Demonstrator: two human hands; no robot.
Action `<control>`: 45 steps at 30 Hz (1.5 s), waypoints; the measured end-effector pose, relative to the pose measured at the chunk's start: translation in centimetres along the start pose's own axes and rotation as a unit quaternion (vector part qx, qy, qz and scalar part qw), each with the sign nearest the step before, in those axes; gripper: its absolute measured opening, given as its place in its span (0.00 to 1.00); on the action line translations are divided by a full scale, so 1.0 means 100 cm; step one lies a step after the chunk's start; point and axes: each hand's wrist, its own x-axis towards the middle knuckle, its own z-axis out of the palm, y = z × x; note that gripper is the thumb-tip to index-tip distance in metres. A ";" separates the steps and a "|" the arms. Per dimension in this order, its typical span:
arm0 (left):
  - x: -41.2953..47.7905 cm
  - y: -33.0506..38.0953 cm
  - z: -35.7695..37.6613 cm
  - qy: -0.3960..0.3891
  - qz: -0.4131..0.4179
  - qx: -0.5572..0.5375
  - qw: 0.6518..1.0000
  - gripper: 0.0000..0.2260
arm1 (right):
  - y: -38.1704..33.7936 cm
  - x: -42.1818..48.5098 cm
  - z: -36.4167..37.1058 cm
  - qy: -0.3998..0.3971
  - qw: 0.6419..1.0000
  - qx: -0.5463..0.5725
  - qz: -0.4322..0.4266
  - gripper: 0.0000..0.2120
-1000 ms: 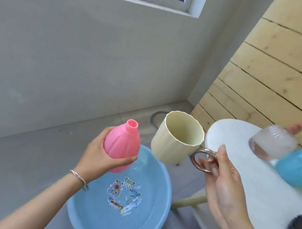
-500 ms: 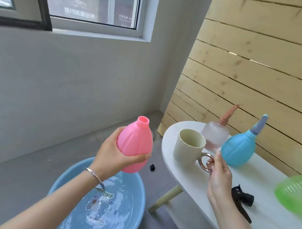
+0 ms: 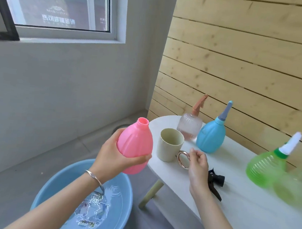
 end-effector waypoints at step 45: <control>-0.039 -0.003 0.223 -0.205 0.010 -0.053 0.977 0.38 | -0.165 -0.017 -0.156 -0.150 0.945 0.272 -0.103 0.21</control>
